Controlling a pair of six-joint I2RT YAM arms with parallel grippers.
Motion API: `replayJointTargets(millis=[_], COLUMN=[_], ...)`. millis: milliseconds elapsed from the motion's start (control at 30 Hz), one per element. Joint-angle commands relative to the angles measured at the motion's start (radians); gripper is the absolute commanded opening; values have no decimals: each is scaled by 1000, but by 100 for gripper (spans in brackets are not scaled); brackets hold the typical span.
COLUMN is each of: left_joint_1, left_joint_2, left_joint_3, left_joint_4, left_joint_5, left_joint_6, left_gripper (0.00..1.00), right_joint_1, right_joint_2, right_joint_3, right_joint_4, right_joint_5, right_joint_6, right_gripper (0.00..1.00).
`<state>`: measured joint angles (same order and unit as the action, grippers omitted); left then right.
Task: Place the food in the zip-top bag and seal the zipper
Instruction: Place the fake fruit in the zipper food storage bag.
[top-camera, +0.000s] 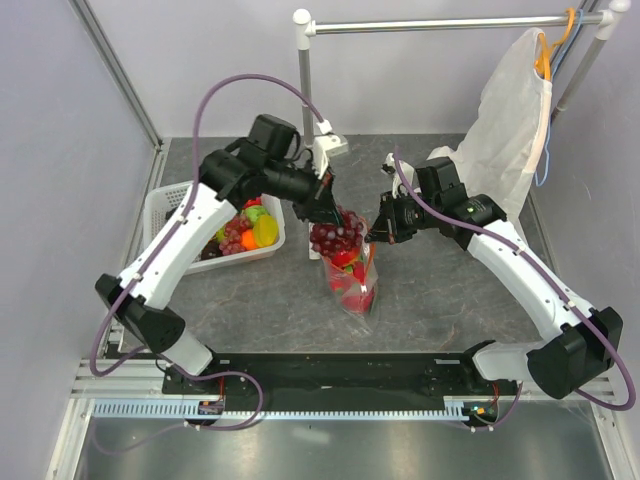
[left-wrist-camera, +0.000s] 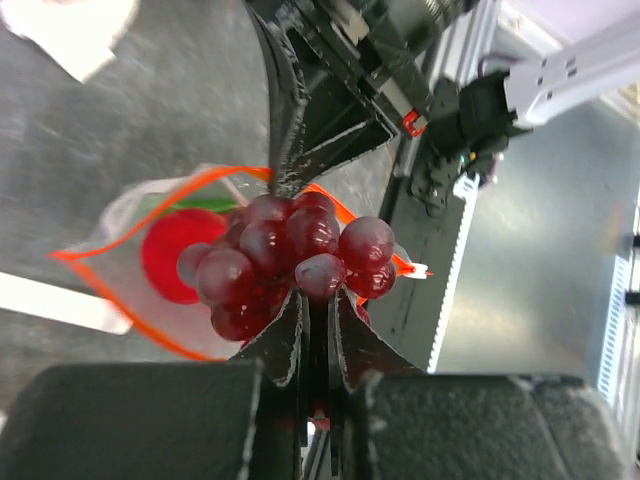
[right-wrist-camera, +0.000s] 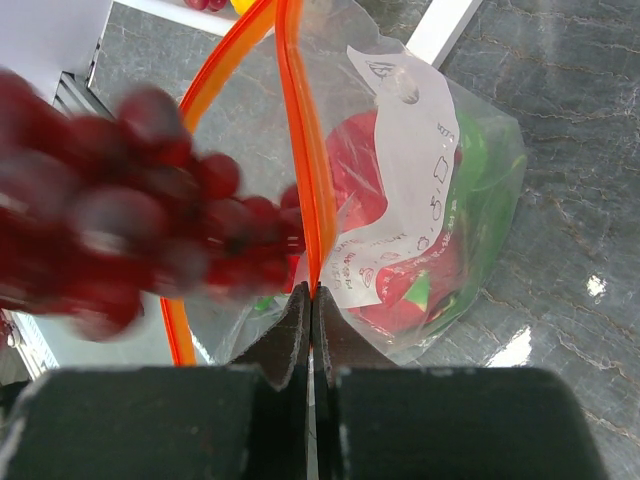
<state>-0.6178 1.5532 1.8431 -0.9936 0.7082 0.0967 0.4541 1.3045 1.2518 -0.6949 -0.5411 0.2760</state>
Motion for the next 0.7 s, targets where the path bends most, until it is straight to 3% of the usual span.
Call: replayJointTargets(millis=[0, 133, 333, 433, 467, 567, 633, 667], left_joint_1=[-95, -194, -206, -207, -207, -194, -154, -136], left_joint_2=[30, 60, 133, 145, 145, 133, 119, 98], left_joint_3=[59, 87, 102, 85, 82, 96, 103, 110], left_joint_4=[-22, -23, -25, -25, -23, -23, -25, -25], left_joint_5=[-33, -156, -205, -211, -210, -242, -204, -173], left_joint_6=[59, 159, 92, 60, 61, 64, 64, 64], left_gripper=[2, 2, 7, 27, 40, 62, 70, 79], right_joint_1=[0, 1, 1, 1, 1, 1, 1, 3], right_joint_2=[-27, -31, -56, -66, -70, -73, -76, -77], right_joint_3=[32, 29, 9, -2, -5, -6, -5, -3], right_joint_4=[12, 6, 6, 6, 5, 2, 0, 0], right_joint_5=[-10, -19, -31, -31, -31, -33, -33, -33], right_joint_6=[-11, -14, -12, -17, -17, -20, -20, -24], right_gripper=[0, 0, 0, 0, 0, 0, 0, 0])
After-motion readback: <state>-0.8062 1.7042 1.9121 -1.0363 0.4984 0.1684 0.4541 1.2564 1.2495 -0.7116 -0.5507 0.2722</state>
